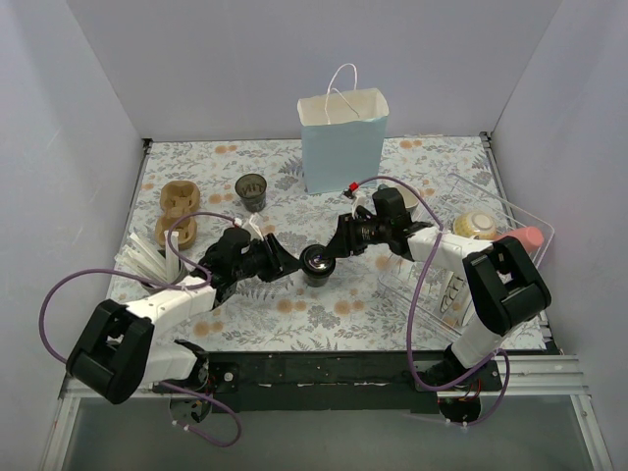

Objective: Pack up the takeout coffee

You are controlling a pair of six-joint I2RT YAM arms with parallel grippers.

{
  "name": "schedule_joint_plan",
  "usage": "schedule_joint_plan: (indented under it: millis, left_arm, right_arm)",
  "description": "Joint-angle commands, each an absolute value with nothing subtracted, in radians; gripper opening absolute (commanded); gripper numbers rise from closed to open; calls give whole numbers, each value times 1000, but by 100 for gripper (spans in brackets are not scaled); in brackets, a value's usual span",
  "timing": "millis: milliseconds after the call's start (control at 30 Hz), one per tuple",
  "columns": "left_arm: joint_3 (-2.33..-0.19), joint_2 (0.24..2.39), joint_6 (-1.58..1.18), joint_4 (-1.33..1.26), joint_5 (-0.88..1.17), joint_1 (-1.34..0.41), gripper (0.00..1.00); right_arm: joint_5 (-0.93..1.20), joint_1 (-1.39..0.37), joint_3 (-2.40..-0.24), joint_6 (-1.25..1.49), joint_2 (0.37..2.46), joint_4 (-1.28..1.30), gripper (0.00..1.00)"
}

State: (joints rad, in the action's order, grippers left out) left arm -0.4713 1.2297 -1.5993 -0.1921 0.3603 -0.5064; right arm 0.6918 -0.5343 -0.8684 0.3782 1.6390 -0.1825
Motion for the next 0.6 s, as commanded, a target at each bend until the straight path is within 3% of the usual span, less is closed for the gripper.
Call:
schedule_joint_plan:
  millis: [0, 367, 567]
  left_arm:
    - [-494, 1281, -1522, -224, 287, -511, 29]
    - [-356, 1499, -1673, -325, 333, -524, 10]
    - [-414, 1427, -1658, -244, 315, -574, 16]
  right_arm:
    - [546, -548, -807, 264, 1744, 63, 31]
    - [560, -548, -808, 204, 1821, 58, 31]
    - [575, -548, -860, 131, 1845, 136, 33]
